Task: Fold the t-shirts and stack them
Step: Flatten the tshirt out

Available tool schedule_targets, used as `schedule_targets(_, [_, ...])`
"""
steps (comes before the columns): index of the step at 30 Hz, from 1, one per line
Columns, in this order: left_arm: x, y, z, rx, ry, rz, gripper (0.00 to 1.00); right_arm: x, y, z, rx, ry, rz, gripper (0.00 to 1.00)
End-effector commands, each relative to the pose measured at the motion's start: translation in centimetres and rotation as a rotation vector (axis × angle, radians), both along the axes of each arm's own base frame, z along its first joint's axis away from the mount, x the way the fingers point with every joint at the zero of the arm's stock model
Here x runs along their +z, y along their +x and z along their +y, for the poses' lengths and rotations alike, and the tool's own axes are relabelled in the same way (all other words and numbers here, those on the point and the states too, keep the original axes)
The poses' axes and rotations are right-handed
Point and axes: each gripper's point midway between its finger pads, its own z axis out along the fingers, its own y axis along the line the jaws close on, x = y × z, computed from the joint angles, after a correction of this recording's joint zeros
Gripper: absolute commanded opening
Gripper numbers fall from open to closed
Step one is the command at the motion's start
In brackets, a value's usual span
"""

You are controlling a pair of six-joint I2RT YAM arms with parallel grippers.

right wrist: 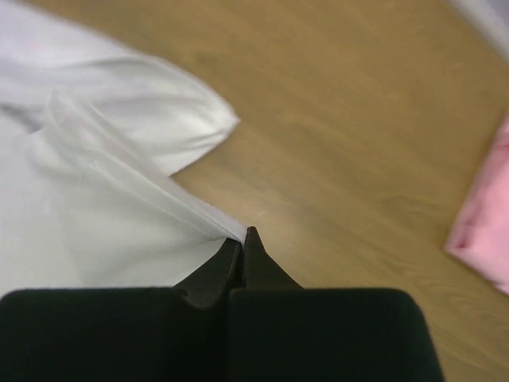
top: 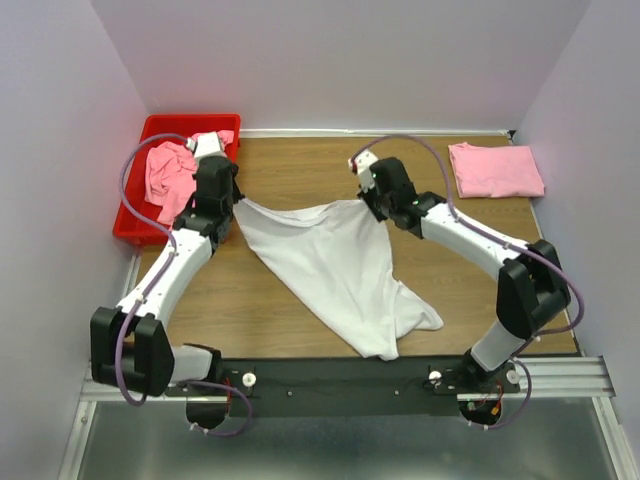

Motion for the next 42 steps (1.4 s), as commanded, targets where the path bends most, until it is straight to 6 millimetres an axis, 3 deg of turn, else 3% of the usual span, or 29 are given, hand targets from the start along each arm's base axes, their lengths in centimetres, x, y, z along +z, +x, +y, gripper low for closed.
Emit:
schedule_targets(1, [3.6,2.9,-0.1,-0.004,-0.057,-0.035,0.0,12.3,4.4,-4.5,-0.211,-0.049,-0.325,0.01])
schedule_targets(2, [5.8,3.8,0.1,0.0,-0.069,-0.074,0.0,13.9,4.8,-5.8,-0.265,-0.073,-0.364,0.01])
schedule_targets(4, [6.2,4.8,1.1,0.017,-0.091,-0.063,0.0,16.9,5.5,-7.4,-0.325,-0.082,-0.425,0.01])
schedule_targets(5, [8.0,5.3,1.0,0.003,-0.122,-0.094,0.0,19.7,5.7,-9.0,-0.375,-0.073,-0.478,0.01])
schedule_targets(8, [11.3,5.7,2.7,0.027,-0.17,-0.164,0.0,23.7,5.3,-11.8,-0.445,-0.041,-0.549,0.01])
schedule_targets(12, [15.4,5.1,3.1,0.016,-0.196,-0.252,0.0,26.0,4.1,-14.0,-0.504,-0.028,-0.594,0.01])
schedule_targets(15, [19.3,3.8,2.2,-0.048,-0.212,-0.349,0.0,28.9,2.3,-14.9,-0.519,0.015,-0.649,0.01])
schedule_targets(16, [21.3,2.6,2.0,-0.071,-0.215,-0.403,0.0,31.0,1.2,-15.3,-0.524,0.052,-0.689,0.01])
schedule_targets(18, [23.6,1.3,1.1,-0.145,-0.208,-0.479,0.0,32.8,0.0,-15.4,-0.498,0.09,-0.715,0.01])
schedule_targets(19, [25.6,-0.3,1.0,-0.163,-0.208,-0.531,0.0,34.4,-1.2,-15.7,-0.486,0.116,-0.741,0.01])
schedule_targets(21, [27.4,-2.1,0.5,-0.203,-0.203,-0.583,0.0,36.5,-2.9,-15.6,-0.443,0.161,-0.759,0.01])
schedule_targets(22, [29.6,-4.3,-0.4,-0.268,-0.2,-0.647,0.0,37.9,-4.4,-15.6,-0.399,0.188,-0.771,0.01])
schedule_targets(24, [31.5,-6.7,-0.5,-0.289,-0.194,-0.71,0.0,39.4,-6.1,-15.6,-0.354,0.221,-0.791,0.01])
schedule_targets(25, [33.5,-9.1,-0.7,-0.319,-0.185,-0.779,0.0,40.0,-6.9,-15.5,-0.332,0.232,-0.797,0.01])
schedule_targets(26, [34.3,-10.3,-0.8,-0.332,-0.17,-0.809,0.0,41.2,-8.6,-15.6,-0.295,0.26,-0.818,0.01])
schedule_targets(28, [35.8,-12.7,-0.9,-0.354,-0.15,-0.866,0.0,42.1,-10.1,-15.7,-0.26,0.281,-0.834,0.01])
schedule_targets(29, [37.1,-15.0,-0.8,-0.366,-0.127,-0.916,0.0,43.2,-11.7,-15.7,-0.225,0.305,-0.853,0.01])
schedule_targets(34, [39.5,-20.5,-1.1,-0.41,-0.094,-1.011,0.0,46.1,-15.8,-16.0,-0.141,0.372,-0.911,0.01])
schedule_targets(39, [40.7,-22.4,-1.0,-0.415,-0.063,-1.026,0.0,47.8,-17.8,-16.0,-0.096,0.404,-0.942,0.01])
schedule_targets(42, [41.1,-22.5,-0.9,-0.408,-0.06,-1.017,0.0,48.8,-17.7,-16.0,-0.085,0.396,-0.962,0.01])
